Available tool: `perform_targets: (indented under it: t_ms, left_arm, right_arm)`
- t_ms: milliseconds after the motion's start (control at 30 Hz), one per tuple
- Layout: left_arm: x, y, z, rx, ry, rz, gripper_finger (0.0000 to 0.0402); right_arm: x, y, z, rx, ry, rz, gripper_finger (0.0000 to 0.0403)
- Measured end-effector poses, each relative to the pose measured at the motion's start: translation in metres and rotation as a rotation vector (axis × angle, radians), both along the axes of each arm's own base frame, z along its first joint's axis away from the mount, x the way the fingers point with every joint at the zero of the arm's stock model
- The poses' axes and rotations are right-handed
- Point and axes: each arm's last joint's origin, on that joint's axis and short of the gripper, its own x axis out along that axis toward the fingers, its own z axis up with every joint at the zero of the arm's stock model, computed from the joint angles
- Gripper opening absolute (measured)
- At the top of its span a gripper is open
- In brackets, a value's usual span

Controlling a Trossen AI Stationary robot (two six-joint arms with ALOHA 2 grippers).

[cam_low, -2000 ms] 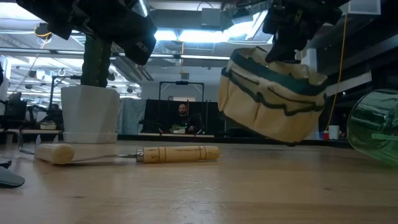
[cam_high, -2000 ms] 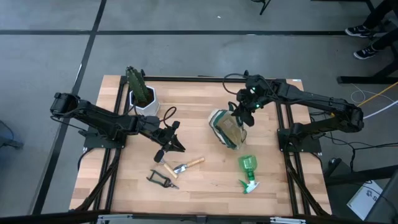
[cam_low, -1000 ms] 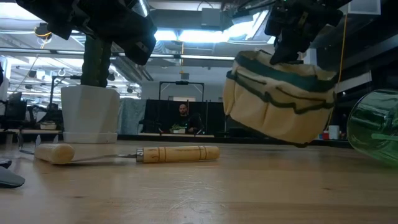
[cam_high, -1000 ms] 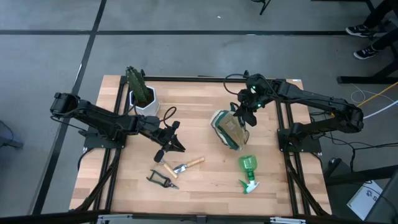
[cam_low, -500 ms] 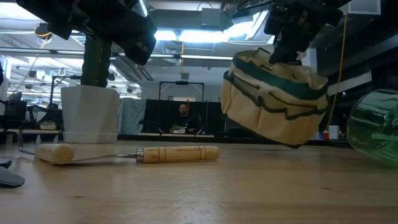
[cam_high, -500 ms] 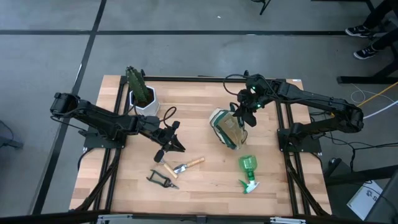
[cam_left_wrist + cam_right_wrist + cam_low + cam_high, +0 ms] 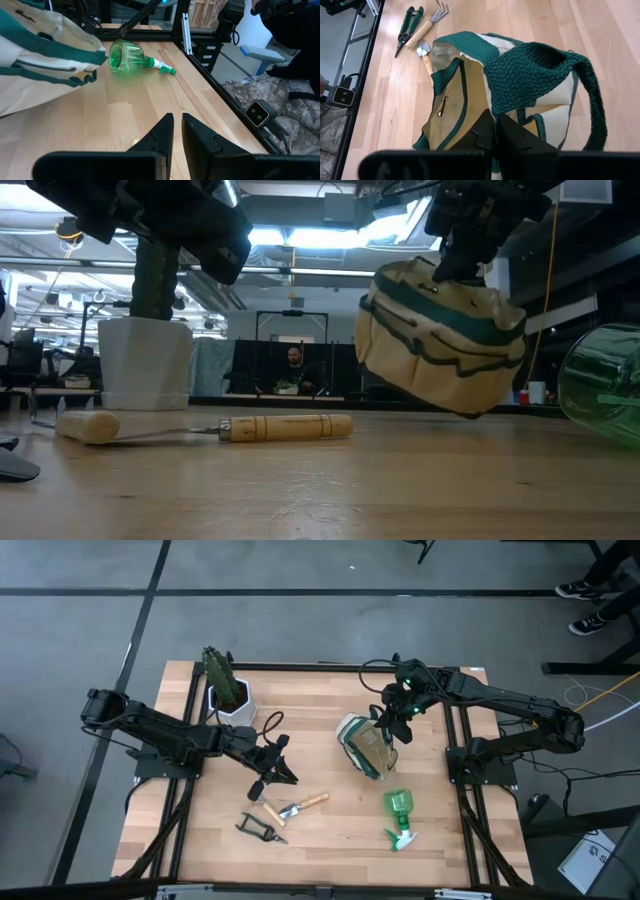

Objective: Pick & Place Garden tools in Gardening bag
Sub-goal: Move the gardening bag to the top right of the table

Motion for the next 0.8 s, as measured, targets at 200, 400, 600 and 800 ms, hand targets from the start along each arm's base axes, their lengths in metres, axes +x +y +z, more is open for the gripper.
perform_targets:
  t_ms: [200,400,600,800]
  left_arm:
    - [0.0000,-0.0001,0.0000,0.000,0.000,0.000,0.0031]
    - [0.0000,-0.0001,0.0000,0.000,0.000,0.000,0.0031]
    - [0.0000,-0.0001,0.0000,0.000,0.000,0.000,0.0031]
    - [0.0000,0.0000,0.0000,0.000,0.000,0.000,0.0031]
  right_arm:
    - [0.0000,0.0000,0.0000,0.000,0.000,0.000,0.0015]
    - [-0.0010,-0.0019,-0.0008,-0.030,0.015,-0.018,0.0015]
    - [-0.0018,-0.0022,-0.0016,-0.044,0.031,-0.029,0.0015]
    - [-0.0025,-0.0017,-0.0021,-0.038,0.040,-0.027,0.0015]
